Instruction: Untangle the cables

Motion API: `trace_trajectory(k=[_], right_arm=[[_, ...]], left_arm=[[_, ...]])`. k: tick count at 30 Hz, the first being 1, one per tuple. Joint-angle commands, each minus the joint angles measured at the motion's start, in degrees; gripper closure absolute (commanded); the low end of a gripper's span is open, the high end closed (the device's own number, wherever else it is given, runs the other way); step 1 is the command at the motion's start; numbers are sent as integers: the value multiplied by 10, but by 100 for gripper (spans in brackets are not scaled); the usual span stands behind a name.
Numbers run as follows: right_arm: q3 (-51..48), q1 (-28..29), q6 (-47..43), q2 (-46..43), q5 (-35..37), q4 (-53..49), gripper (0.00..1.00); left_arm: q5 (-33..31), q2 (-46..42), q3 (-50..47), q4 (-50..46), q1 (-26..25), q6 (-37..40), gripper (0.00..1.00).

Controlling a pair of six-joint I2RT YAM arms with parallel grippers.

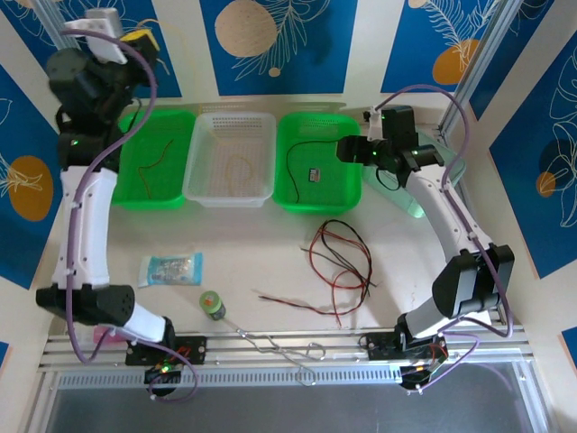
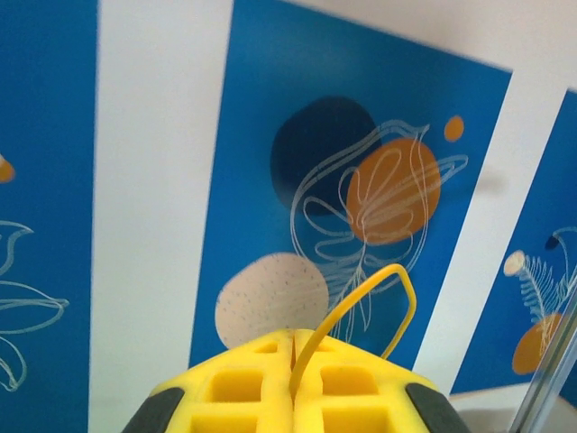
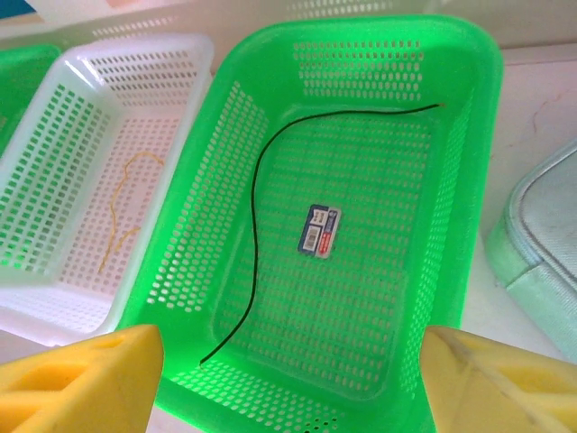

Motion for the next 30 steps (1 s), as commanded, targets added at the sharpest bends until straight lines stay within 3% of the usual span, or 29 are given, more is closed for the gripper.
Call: trace_trajectory(k=[1, 7, 9, 17, 23, 30], right_arm=[[15, -11, -13, -23, -27, -6, 25], [-5, -34, -23, -50, -32, -18, 25], [-21, -38, -21, -61, -35, -12, 25], [-28, -44, -14, -68, -30, -21, 25], [-25, -45, -16, -71, -31, -27, 25], [-40, -48, -21, -87, -25, -26, 25]], left_arm=[[-41, 31, 8, 4, -29, 51, 100], [-124, 61, -118, 28, -58, 121, 100], [-124, 98, -126, -30, -59, 119, 100], [-78, 295, -27, -307, -82, 98, 100], [-79, 356, -20, -327, -98, 92, 100], [-84, 449, 104, -442, -96, 100, 97]])
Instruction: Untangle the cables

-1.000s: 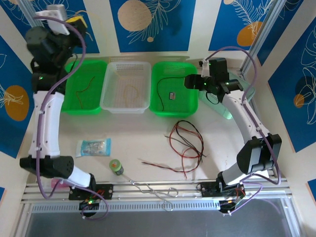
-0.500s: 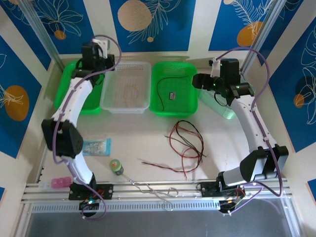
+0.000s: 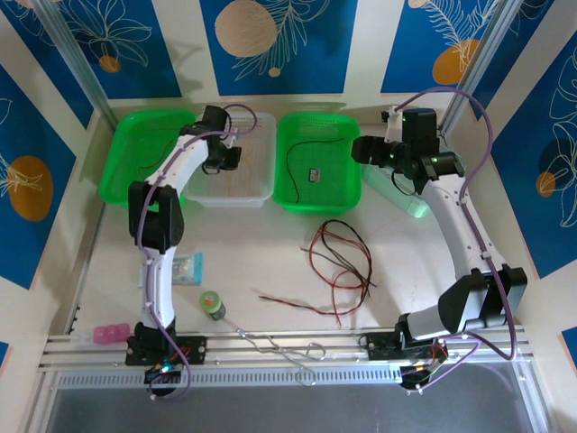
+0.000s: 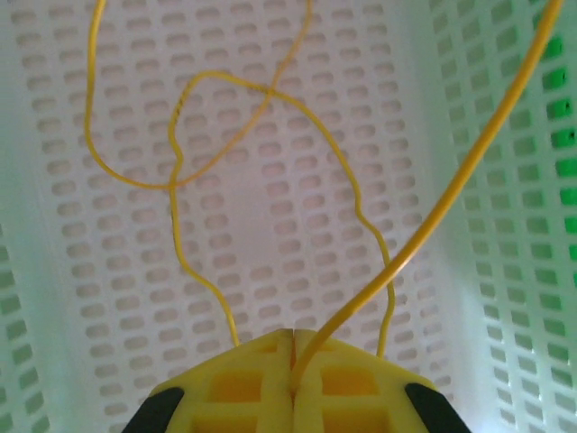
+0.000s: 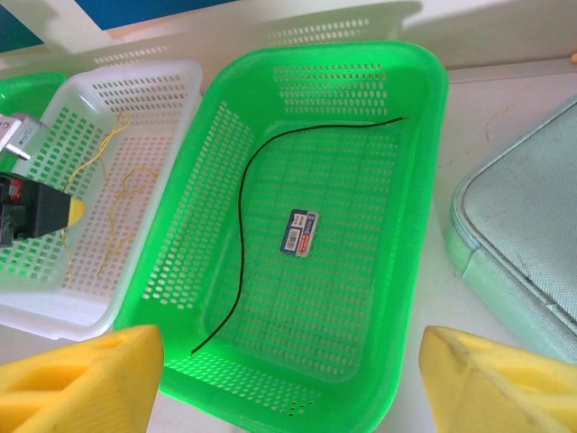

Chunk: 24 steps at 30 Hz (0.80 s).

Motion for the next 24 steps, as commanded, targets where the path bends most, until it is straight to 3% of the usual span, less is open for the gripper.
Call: trace_trajectory(k=[1, 15, 19, 21, 24], right_arm=[[-15, -6, -7, -25, -7, -8, 25], [-25, -12, -2, -34, -12, -6, 25], [-40, -8, 7, -35, -15, 3, 25], [-47, -6, 9, -36, -14, 6, 25], [-55, -4, 10, -40, -11, 6, 25]], left_arm=[[7, 28, 41, -71, 4, 10, 96], [25, 69, 59, -101, 2, 25, 75], [13, 41, 61, -94, 2, 26, 52], [3, 16, 60, -89, 1, 29, 45], [-51, -23, 61, -89, 2, 45, 32]])
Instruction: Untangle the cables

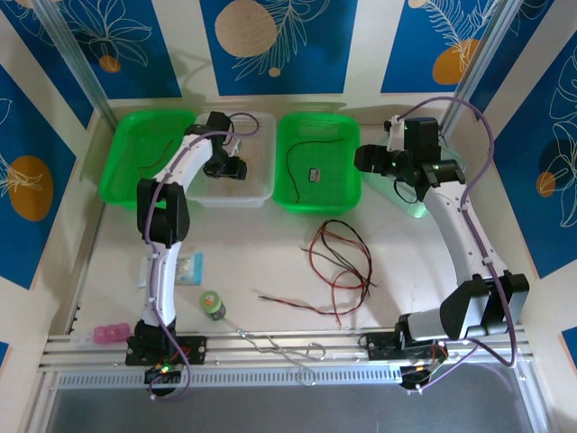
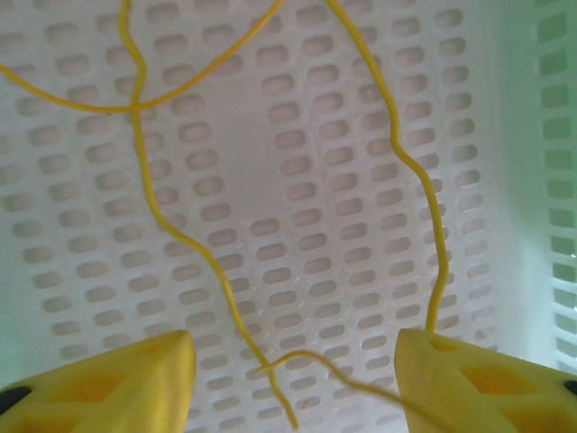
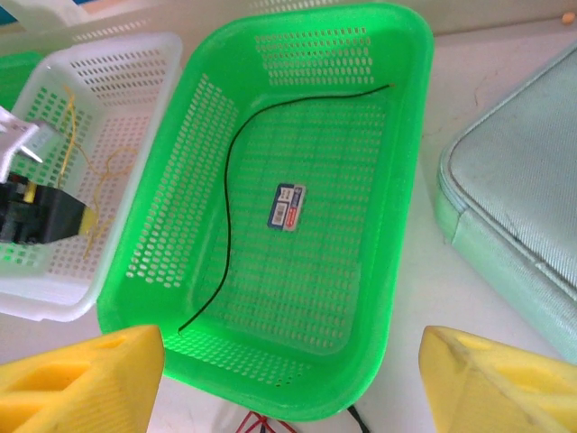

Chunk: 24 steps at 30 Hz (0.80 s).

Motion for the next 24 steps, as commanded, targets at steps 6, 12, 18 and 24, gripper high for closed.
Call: trace_trajectory(k=[6, 12, 18, 24], right_arm=[[-18, 16, 6, -40, -2, 11, 25], [-31, 18, 11, -55, -4, 6, 25], [-97, 28, 64, -110, 6, 3, 26], [-186, 70, 166, -172, 42, -28, 28]], left_arm=[[-134, -98, 67, -63, 1, 67, 15], [-127, -164, 64, -63, 1, 67, 13], [-67, -276, 14, -32, -11, 43, 13], [-10, -437, -180, 38, -35, 0, 13]])
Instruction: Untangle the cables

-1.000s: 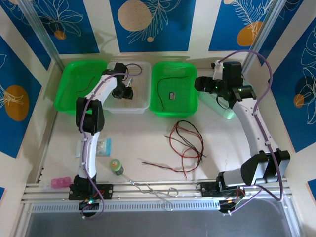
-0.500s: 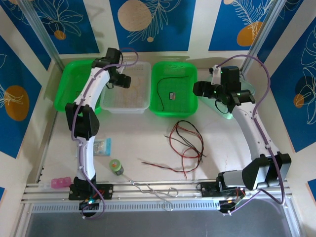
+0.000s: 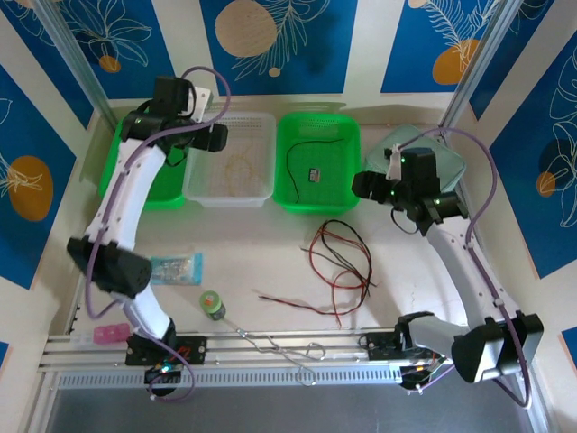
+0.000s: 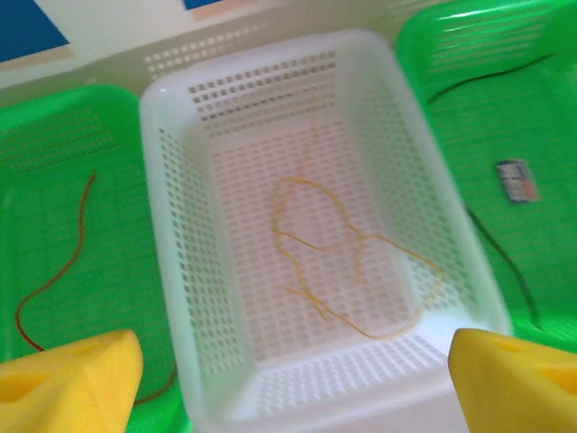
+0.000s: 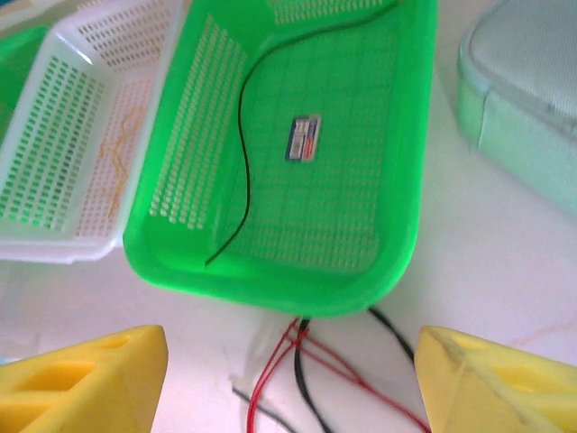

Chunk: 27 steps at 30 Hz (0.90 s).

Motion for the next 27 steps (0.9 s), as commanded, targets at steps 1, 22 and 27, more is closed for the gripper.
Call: trace_trajectory(k=[1, 22, 27], right_arm=[[-50, 33, 89, -37, 19, -32, 28], [-168, 435, 200, 48, 192, -61, 29], [-176, 531, 38, 103, 214, 58, 27]], left_arm=[[51, -82, -112, 39, -18, -47, 13], [73, -275, -542, 203, -145, -208, 14], [105, -271, -537, 182, -134, -221, 14]])
